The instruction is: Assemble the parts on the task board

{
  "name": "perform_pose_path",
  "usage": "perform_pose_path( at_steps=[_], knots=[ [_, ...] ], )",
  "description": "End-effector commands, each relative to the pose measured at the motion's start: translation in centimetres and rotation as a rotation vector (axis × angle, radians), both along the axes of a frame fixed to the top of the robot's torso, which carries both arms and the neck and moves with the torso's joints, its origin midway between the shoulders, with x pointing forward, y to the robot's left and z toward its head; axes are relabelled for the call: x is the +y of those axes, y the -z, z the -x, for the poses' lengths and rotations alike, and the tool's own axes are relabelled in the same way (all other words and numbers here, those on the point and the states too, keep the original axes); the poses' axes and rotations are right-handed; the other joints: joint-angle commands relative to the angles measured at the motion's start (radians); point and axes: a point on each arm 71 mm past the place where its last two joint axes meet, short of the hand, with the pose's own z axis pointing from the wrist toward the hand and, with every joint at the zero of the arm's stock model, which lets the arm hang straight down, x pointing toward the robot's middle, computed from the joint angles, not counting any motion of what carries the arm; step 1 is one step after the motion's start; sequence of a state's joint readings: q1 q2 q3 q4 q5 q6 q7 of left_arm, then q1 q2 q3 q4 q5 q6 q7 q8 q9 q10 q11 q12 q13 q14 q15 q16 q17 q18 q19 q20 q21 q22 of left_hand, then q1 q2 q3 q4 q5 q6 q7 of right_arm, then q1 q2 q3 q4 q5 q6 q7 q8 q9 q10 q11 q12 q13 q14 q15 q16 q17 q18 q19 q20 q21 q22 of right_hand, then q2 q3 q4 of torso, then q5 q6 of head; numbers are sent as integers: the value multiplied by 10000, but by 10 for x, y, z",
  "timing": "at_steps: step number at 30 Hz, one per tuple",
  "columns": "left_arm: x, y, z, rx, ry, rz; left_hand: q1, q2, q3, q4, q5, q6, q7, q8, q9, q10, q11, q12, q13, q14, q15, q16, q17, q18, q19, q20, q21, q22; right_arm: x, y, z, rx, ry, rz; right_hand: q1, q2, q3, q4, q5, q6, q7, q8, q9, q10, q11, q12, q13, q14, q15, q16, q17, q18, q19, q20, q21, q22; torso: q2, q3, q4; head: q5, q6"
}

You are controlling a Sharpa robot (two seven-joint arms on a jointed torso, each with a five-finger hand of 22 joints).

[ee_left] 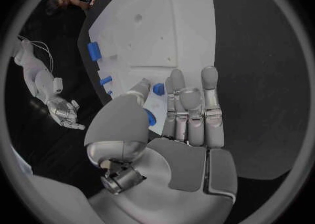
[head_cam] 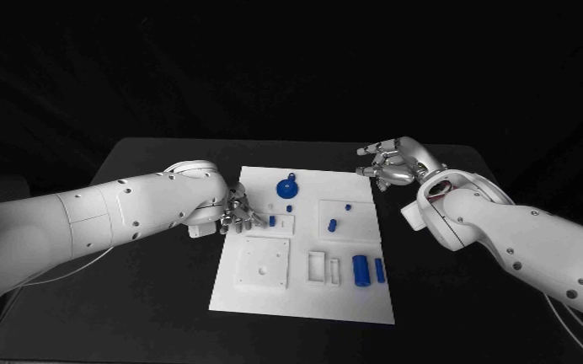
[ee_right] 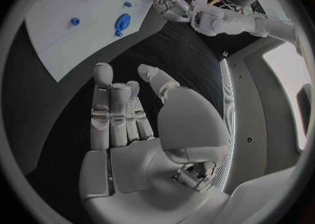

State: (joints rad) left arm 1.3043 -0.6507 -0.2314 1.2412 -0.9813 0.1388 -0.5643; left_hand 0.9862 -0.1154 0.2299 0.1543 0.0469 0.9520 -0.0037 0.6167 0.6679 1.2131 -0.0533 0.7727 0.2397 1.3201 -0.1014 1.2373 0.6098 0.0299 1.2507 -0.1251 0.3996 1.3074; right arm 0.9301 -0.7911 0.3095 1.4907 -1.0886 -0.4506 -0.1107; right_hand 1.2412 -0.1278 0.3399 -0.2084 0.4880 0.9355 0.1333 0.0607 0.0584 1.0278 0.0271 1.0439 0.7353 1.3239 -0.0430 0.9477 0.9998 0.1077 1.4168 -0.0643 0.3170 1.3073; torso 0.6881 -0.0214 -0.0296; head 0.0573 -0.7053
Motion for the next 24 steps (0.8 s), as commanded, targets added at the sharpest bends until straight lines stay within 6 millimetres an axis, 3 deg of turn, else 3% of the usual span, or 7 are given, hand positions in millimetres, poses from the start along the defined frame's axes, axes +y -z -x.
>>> perform_pose_path(
  at_steps=[1, 5, 11, 13, 19, 20, 24],
  knots=[
    [-1, -1, 0, -92, -36, 145, 73, -2, -51, 41, 22, 5, 82, 39, -19, -9, 50, 66, 8, -69, -14, -36, -14, -111, 44, 15, -63, 184, 1, 0, 0, 2, -134, 65, -56, 10, 70, 8, 6, -38, -11, -14, 11, -1, -57, -25, -13, -29, -27, -63, -15, 150, -56, 0, 49, 274, 4, 3, -5, 7, 8],
    [0, -1, 0, -160, -126, 245, -25, -231, -307, 337, 16, -2, 89, 47, -60, 3, 53, 43, -4, -68, -19, -43, -31, -118, 46, 4, -72, 183, 1, 0, 0, 5, -128, 68, -56, 10, 70, 8, 6, -38, -11, -14, 11, -1, -57, -25, -13, -29, -27, -63, -15, 150, -56, 0, 49, 274, 5, 1, -7, 10, 17],
    [2, -2, 0, -254, -237, 385, 443, -325, -1941, 1098, 18, 9, 96, -11, -134, 23, 55, 10, -5, -57, -15, -55, -34, -128, 51, 1, -90, 181, 1, 0, 0, 11, -123, 72, -56, 10, 70, 8, 6, -38, -11, -14, 11, -1, -57, -25, -13, -29, -27, -63, -15, 150, -56, 0, 49, 274, 3, 5, -7, 13, 31],
    [3, -3, 1, -301, -292, 471, 501, -430, -1992, 1224, 17, 10, 97, -14, -141, 23, 57, 6, -4, -67, -18, -70, -48, -124, 62, -1, -89, 182, 1, 0, 0, 12, -120, 73, -56, 10, 70, 8, 6, -38, -11, -14, 11, -1, -57, -25, -13, -29, -27, -63, -15, 150, -56, 0, 49, 274, 2, 7, -5, 7, 35],
    [6, -8, 3, -418, -534, 941, 607, -402, -2044, 1248, 20, -11, 110, -35, -164, 15, 66, -12, -5, -71, -10, -109, -75, -118, 63, 8, -109, 176, 0, 0, 0, 13, -101, 82, -56, 10, 70, 8, 6, -38, -11, -14, 11, -1, -57, -25, -13, -29, -27, -63, -15, 150, -56, 0, 49, 274, 3, 2, -8, -2, 42],
    [7, -10, 3, -427, -575, 1042, 614, -386, -2047, 1235, 14, 81, 167, -255, -444, 4, 94, -22, -9, -81, 48, -145, -92, -110, 45, 30, -142, 168, 0, 0, 0, 14, -97, 84, -56, 10, 70, 8, 6, -38, -11, -14, 11, -1, -57, -25, -13, -29, -27, -63, -15, 150, -56, 0, 49, 274, 2, 1, -5, -7, 43],
    [8, -17, 4, -538, -718, 1387, 653, -257, -2006, 1177, 27, 43, 178, -347, -619, -55, 120, -77, -36, -117, 37, -209, -121, -95, 23, 57, -197, 158, 0, 1, 0, 15, -91, 86, -56, 10, 70, 8, 6, -38, -11, -14, 11, -1, -57, -25, -13, -29, -27, -63, -15, 150, -56, 0, 49, 274, -3, 2, 2, -4, 42]
  ],
)
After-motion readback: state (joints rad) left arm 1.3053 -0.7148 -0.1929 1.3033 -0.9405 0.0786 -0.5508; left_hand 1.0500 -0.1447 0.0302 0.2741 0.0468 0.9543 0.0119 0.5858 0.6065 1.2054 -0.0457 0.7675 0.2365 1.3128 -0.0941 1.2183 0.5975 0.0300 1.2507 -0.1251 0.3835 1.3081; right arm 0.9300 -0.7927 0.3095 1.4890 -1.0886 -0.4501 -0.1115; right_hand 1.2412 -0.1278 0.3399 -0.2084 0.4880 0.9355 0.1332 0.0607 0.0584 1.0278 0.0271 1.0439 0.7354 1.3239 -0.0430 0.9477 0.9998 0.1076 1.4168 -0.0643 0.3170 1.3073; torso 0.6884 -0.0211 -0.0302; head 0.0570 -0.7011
